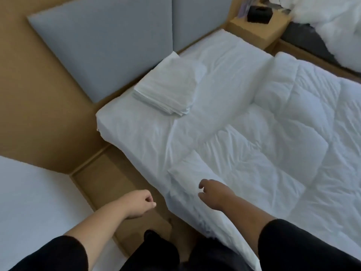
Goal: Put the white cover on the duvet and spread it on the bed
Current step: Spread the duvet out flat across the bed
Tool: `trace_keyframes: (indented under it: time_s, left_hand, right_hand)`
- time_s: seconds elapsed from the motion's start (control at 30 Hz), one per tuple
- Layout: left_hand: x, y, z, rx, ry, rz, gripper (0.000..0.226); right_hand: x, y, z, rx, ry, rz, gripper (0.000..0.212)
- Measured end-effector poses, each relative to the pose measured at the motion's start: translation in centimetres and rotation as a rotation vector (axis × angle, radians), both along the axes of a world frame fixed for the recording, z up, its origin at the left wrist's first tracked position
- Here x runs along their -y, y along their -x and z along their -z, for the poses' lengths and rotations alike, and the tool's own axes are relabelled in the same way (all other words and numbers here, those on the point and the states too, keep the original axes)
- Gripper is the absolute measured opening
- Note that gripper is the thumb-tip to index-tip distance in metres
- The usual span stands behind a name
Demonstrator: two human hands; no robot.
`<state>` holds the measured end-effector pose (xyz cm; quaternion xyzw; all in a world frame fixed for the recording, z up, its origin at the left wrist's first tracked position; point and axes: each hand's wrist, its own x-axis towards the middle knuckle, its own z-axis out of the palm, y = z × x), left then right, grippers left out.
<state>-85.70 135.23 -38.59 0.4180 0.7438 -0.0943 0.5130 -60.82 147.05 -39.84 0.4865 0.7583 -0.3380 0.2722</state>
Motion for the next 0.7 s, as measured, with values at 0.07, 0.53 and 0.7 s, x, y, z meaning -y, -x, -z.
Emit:
trace_keyframes:
  time_s: [0.07, 0.53, 0.7]
  left_hand:
    - [-3.9, 0.8, 2.1, 0.028, -0.005, 0.049, 0.025]
    - [-20.4, -3.1, 21.9, 0.05, 0.052, 0.263, 0.053]
    - [-17.4, -1.0, 17.8, 0.252, 0.108, 0.358, 0.028]
  right_hand:
    - [-1.0, 0.1, 2.2, 0.048, 0.0, 0.074, 0.048]
    - [-6.8, 5.2, 19.5, 0.096, 0.143, -0.101, 0.033]
    - [-5.7, 4.7, 15.2, -0.106, 0.334, -0.214, 0.033]
